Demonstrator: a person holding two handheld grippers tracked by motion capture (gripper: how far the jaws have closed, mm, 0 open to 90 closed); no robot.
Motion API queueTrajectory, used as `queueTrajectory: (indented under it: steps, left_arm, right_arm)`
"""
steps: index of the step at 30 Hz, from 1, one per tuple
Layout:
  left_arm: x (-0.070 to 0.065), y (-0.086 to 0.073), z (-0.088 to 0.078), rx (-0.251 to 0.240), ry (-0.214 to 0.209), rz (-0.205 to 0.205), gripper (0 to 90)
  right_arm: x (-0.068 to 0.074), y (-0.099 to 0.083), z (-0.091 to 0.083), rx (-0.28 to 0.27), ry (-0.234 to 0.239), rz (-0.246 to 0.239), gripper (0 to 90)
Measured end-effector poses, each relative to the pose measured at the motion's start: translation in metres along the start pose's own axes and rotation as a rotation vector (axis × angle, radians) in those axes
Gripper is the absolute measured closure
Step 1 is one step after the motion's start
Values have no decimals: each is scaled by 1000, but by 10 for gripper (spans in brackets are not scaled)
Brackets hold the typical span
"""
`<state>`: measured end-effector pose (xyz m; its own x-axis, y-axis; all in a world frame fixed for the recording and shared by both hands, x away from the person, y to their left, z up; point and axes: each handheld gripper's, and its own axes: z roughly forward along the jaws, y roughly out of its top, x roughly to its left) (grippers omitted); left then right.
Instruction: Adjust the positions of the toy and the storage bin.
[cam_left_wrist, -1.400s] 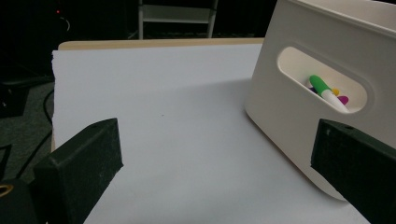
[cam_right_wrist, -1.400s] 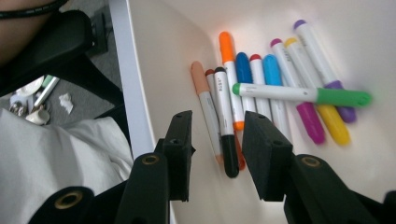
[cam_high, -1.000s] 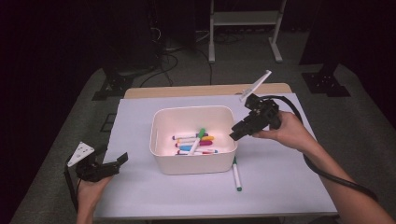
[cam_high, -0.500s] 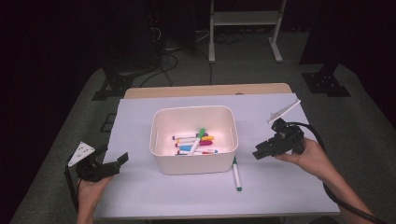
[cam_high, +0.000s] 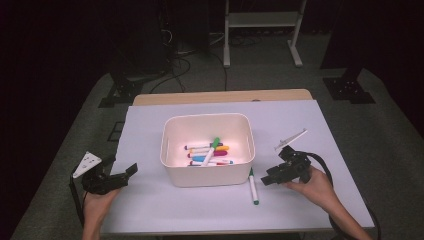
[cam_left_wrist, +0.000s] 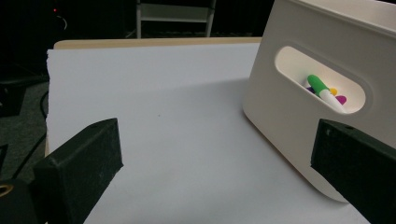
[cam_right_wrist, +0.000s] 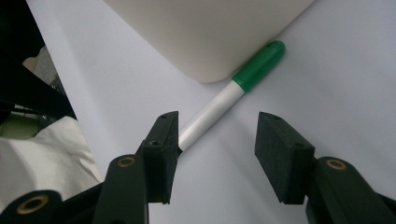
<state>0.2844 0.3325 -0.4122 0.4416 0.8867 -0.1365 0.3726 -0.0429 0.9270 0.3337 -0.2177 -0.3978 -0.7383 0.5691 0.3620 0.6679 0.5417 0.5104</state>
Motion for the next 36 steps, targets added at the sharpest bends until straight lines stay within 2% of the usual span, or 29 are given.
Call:
queueTrajectory:
  steps: [8, 17, 27, 31, 34, 36]
  left_arm:
    - [0, 0, 0, 0, -1, -2, 7]
    - [1, 0, -1, 1, 0, -2, 7]
    - [1, 0, -1, 3, 0, -2, 7]
    - [1, 0, -1, 4, -1, -1, 7]
    - [1, 0, -1, 2, 0, -3, 7]
    - [1, 0, -1, -1, 1, -4, 7]
  right_arm:
    - [3, -5, 25, -33, -22, 45, 432]
    - [5, -9, 40, -73, -66, 81, 381]
    - [8, -14, 51, -109, -134, 87, 375]
    - [11, -13, 54, -108, -161, 71, 378]
    - [12, -12, 55, -106, -191, 60, 402]
    - [13, -13, 54, -98, -229, 43, 415]
